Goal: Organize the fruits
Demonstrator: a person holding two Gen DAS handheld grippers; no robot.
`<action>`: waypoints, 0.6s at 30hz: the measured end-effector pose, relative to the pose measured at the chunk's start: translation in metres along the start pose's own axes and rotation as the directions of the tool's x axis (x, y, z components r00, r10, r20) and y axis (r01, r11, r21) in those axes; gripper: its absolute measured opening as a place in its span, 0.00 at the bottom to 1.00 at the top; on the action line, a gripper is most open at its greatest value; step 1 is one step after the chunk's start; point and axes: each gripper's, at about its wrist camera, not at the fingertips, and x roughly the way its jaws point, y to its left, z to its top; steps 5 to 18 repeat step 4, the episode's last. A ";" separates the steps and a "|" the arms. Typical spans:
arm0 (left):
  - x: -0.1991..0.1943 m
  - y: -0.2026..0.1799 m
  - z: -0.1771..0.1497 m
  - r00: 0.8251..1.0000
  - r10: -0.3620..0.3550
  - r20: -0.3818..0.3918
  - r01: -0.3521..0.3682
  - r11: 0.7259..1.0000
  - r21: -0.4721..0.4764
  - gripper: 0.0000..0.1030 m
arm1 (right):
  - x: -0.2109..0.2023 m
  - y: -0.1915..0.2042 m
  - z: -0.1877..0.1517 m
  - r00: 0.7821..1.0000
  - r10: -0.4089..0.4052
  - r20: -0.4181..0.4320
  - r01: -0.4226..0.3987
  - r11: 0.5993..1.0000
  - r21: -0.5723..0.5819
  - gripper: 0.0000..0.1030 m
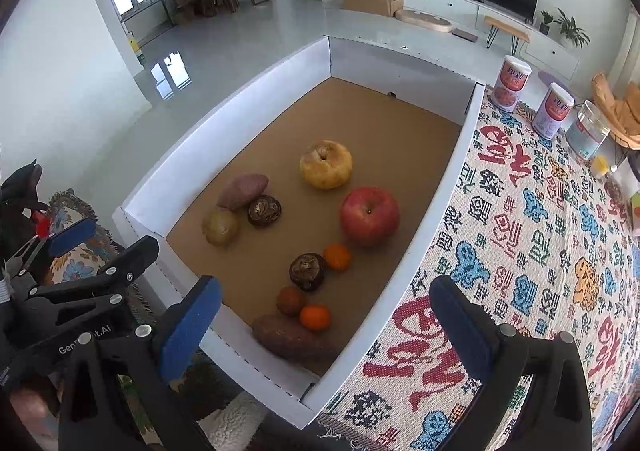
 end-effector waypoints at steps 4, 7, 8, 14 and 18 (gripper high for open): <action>0.000 0.001 -0.001 0.999 -0.041 0.000 0.041 0.999 -0.010 0.93 | 0.002 0.003 0.002 1.000 0.001 -0.001 -0.001 1.000 -0.005 1.00; 0.000 0.001 -0.001 0.999 -0.041 0.000 0.041 0.999 -0.010 0.93 | 0.002 0.003 0.002 1.000 0.001 -0.001 -0.001 1.000 -0.005 1.00; 0.000 0.001 -0.001 0.999 -0.041 0.000 0.041 0.999 -0.010 0.93 | 0.002 0.003 0.002 1.000 0.001 -0.001 -0.001 1.000 -0.005 1.00; 0.000 0.001 -0.001 0.999 -0.041 0.000 0.041 0.999 -0.010 0.93 | 0.002 0.003 0.002 1.000 0.001 -0.001 -0.001 1.000 -0.005 1.00; 0.000 0.001 -0.001 0.999 -0.041 0.000 0.041 0.999 -0.010 0.93 | 0.002 0.003 0.002 1.000 0.001 -0.001 -0.001 1.000 -0.005 1.00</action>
